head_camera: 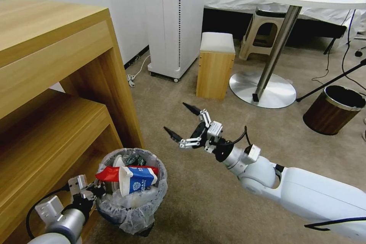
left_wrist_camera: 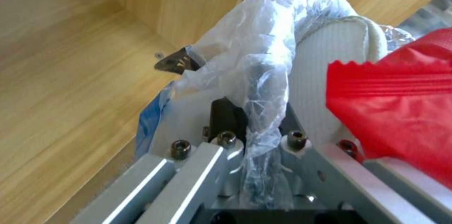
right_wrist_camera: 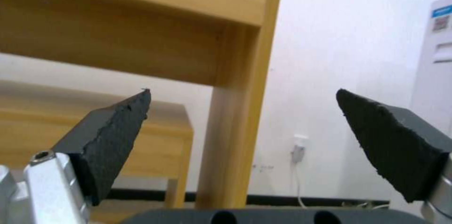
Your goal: Pick up the trash bin and place the garbage on the floor into it.
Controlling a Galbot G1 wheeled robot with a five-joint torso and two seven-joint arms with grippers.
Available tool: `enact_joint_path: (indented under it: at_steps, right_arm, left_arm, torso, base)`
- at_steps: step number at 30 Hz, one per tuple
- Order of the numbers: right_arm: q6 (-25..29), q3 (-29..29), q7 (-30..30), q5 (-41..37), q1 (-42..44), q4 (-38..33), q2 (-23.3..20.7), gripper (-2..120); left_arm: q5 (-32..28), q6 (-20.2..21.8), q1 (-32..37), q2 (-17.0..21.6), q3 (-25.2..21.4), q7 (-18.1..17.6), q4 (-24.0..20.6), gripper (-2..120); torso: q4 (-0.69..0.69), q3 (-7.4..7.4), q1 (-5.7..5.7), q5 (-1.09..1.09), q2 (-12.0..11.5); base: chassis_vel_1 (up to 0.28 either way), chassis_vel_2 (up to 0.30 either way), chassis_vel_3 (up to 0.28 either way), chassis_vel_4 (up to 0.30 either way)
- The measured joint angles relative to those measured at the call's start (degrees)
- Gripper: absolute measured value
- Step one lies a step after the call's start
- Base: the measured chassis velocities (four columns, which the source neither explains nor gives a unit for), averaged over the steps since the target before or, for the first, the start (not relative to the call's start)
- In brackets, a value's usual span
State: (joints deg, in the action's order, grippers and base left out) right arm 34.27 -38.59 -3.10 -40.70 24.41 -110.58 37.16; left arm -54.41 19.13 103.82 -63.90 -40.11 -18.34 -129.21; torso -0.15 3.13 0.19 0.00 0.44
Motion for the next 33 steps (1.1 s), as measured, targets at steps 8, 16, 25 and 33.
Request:
enact_joint_path:
  at_steps: [8,16,25,33]
  right_arm:
    - [-1.12,2.76,-2.36,-0.48,-0.45,0.10,0.82,100]
    - [-2.88,6.55,-4.57,-1.09,0.21,-0.50,-0.83,100]
    - [-3.02,12.54,-5.86,0.01,3.83,0.63,-2.25,100]
    - [-3.67,13.05,-6.59,0.75,4.21,0.52,-1.86,100]
  left_arm:
    - [1.69,-0.54,1.04,-1.44,0.77,0.83,1.03,2]
    - [2.61,-0.79,-0.10,-1.96,1.94,1.31,3.37,2]
    - [2.89,-1.02,-3.30,-1.85,3.20,1.32,7.96,2]
    - [4.00,-1.37,-3.47,-1.97,3.24,1.61,9.24,2]
  torso:
    - [0.02,0.00,0.00,0.01,0.00]
    - [0.01,0.00,0.00,-0.01,0.00]
    - [0.02,0.00,-0.01,0.04,0.00]
    - [0.01,0.00,-0.01,0.00,0.00]
  base:
    - [0.000,0.000,0.000,0.000]
    - [0.000,0.000,0.000,0.000]
    - [0.000,0.000,0.000,0.000]
    - [0.000,0.000,0.000,0.000]
